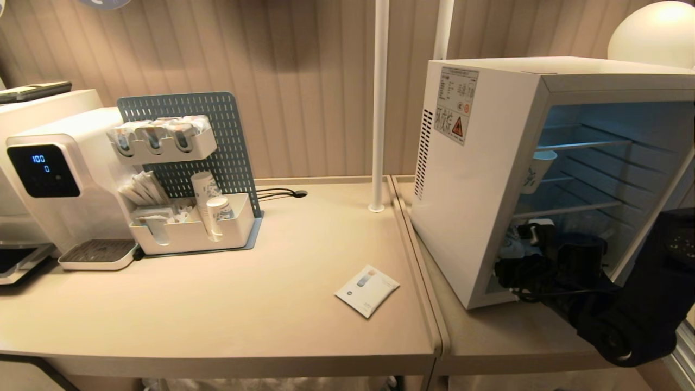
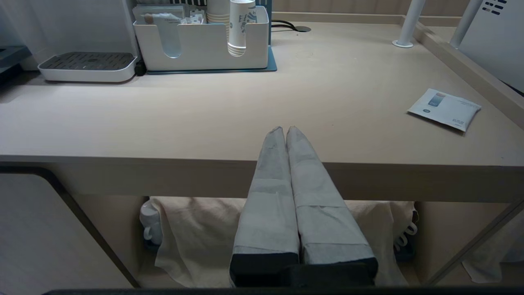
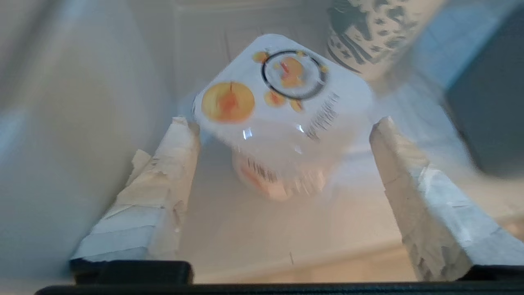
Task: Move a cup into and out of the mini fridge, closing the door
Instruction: Put the yoghurt in the freezer, then close the freezer door
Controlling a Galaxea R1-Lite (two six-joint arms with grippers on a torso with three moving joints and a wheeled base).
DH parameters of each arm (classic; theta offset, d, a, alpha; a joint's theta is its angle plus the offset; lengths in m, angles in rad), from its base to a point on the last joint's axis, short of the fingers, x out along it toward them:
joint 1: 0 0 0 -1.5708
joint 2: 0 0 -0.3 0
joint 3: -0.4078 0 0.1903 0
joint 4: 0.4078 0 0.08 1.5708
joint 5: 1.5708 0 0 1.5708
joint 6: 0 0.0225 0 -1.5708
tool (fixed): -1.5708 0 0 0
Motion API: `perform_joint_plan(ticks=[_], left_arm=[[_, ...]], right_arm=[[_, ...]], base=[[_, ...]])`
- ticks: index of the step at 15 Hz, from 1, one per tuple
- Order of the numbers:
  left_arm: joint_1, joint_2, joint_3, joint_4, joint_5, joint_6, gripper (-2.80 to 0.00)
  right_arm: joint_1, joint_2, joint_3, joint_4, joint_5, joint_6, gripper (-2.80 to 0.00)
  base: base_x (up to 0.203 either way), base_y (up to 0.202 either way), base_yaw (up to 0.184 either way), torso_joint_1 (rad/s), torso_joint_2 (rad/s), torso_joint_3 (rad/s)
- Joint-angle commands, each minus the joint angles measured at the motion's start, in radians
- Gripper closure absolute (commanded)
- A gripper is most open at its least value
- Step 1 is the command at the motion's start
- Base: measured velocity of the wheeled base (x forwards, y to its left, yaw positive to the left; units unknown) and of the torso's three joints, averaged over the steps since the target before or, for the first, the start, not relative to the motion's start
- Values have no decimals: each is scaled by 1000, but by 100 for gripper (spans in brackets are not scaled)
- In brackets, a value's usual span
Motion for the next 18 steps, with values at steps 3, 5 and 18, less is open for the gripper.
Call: perform_joint_plan(ticks=[3,5,18], left_arm=[[0,2,2,0,1,0,0],[0,2,2,0,1,0,0],[0,2,2,0,1,0,0]], right_arm=[[-18,-170,146,-18,-4,5,-280],[-22,-254,215,-19,-1,8,0],[-19,-1412,341,510,-551,-165,0]], base=[[0,0,0,0,0,0],[0,0,0,0,0,0],[0,0,0,0,0,0]])
